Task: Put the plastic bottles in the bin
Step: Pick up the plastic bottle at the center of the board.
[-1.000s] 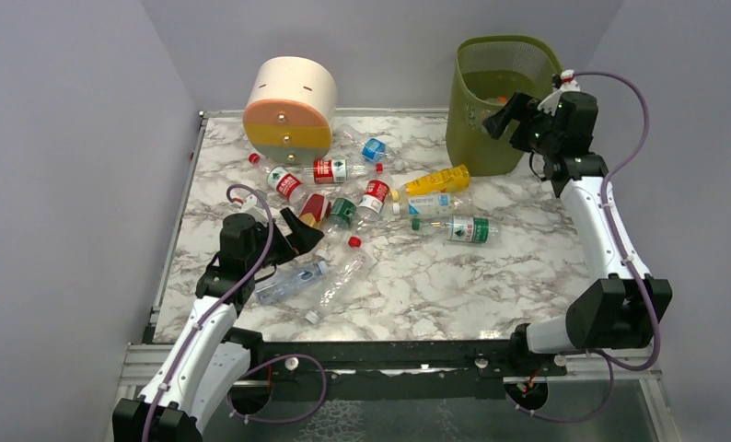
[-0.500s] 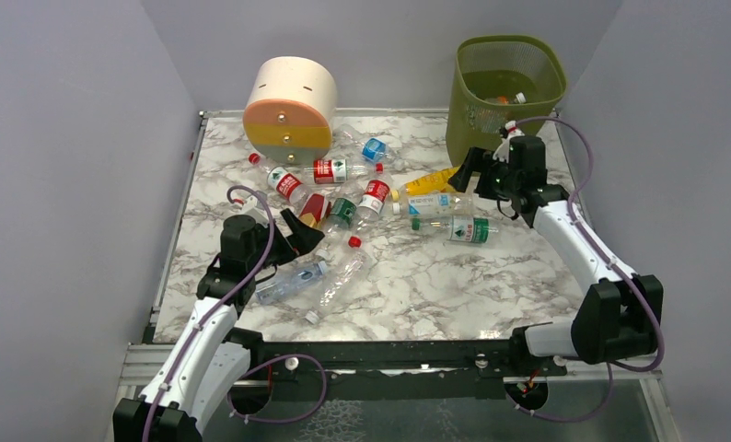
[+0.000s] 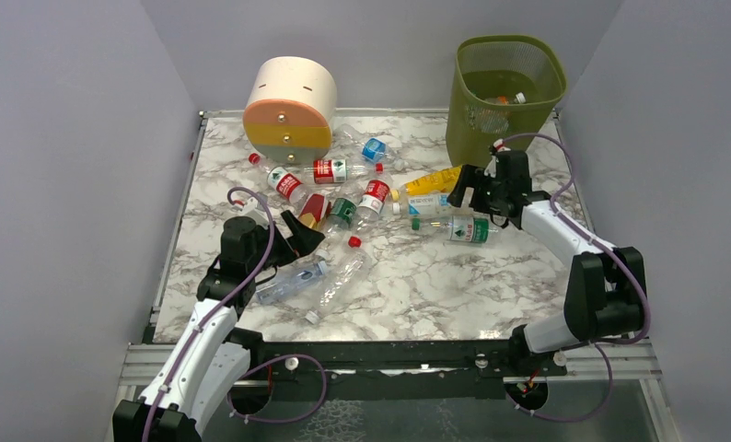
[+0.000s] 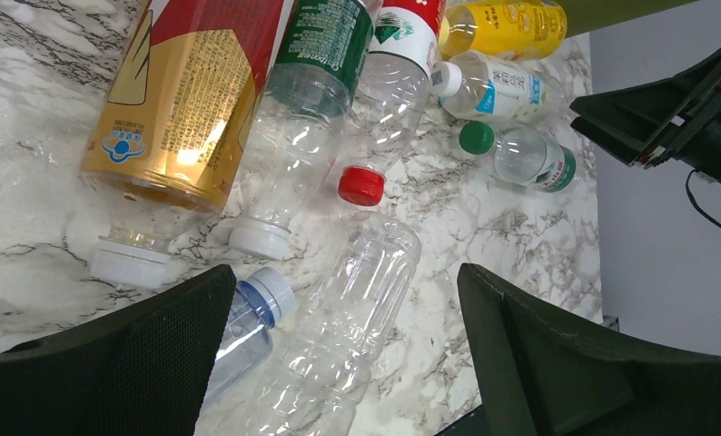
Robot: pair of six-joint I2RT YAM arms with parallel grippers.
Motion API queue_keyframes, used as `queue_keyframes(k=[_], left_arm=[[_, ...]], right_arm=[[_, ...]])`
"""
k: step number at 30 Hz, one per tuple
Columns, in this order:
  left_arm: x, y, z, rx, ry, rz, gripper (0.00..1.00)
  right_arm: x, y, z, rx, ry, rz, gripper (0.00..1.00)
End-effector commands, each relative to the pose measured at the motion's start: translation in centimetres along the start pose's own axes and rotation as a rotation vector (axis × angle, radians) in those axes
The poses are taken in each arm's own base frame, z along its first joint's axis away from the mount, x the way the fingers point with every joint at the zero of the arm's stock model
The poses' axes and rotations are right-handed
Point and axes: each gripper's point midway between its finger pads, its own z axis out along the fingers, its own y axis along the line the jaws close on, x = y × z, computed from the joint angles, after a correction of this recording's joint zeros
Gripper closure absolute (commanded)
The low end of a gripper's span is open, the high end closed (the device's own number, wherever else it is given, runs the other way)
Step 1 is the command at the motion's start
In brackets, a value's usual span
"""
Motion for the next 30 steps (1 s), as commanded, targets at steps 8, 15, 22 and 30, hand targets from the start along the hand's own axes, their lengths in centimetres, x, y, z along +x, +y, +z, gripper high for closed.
queue_keyframes(k=[8, 15, 22, 30], left_arm=[[0.0, -0.3, -0.1, 0.026, -0.021, 0.008, 0.01], [0.2, -0.1, -0.1, 0.024, -0.017, 0.005, 0.01], [0.2, -0.2, 0.1, 0.026, -0.015, 0.001, 0.01], [0.1, -0.4, 0.2, 0.031, -0.017, 0.006, 0.01]], right_arm=[[4.1, -0.7, -0.1, 0.01, 0.075, -0.02, 0.03], [6.4, 0.1, -1.3, -0.032, 0.114, -0.031, 0.03], [9.4, 1.7, -2.4, -0.062, 0.159, -0.081, 0.03], [13.8, 3.7, -2.4, -0.066, 0.235, -0.147, 0.03]])
